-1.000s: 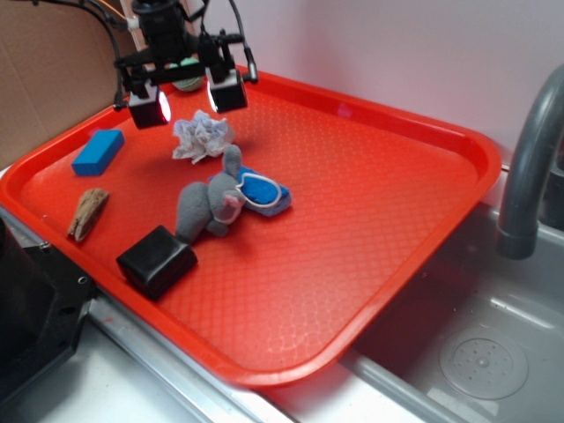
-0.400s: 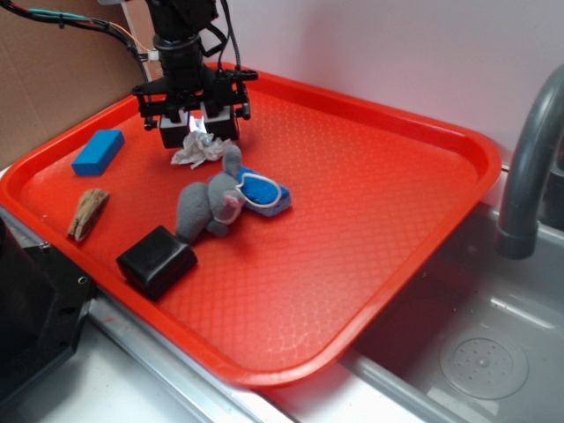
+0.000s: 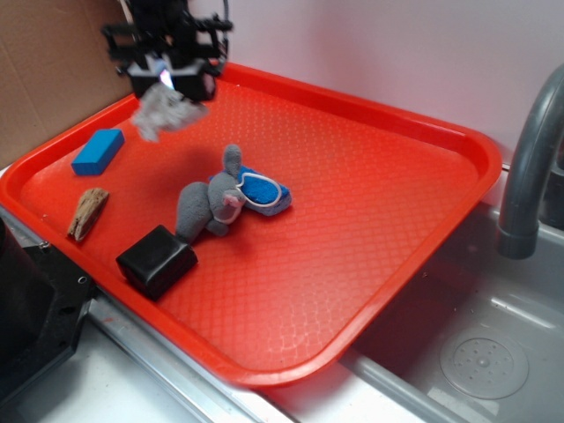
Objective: Grab the white paper.
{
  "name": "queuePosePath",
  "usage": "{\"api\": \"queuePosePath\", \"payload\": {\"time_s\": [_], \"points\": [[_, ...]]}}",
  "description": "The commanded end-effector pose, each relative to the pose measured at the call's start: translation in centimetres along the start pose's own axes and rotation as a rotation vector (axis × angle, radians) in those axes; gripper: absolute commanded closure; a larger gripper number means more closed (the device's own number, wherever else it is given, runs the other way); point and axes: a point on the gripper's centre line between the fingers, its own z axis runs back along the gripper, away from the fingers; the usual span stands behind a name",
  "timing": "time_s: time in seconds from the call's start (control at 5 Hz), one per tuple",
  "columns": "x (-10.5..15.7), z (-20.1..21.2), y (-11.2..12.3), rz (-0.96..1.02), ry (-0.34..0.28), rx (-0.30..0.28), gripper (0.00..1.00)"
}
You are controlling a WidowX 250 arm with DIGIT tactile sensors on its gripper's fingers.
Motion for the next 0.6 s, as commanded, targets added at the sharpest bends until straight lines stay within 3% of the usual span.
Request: {"api": "queuePosePath", "payload": {"time_s": [0.0,0.4], "points": [[-1.3,9.3,-4.9,-0.345,-0.076,-0.010,1.00],[-0.2,10.2,-4.5,-0.342,-0.092,-0.022,1.00]]}}
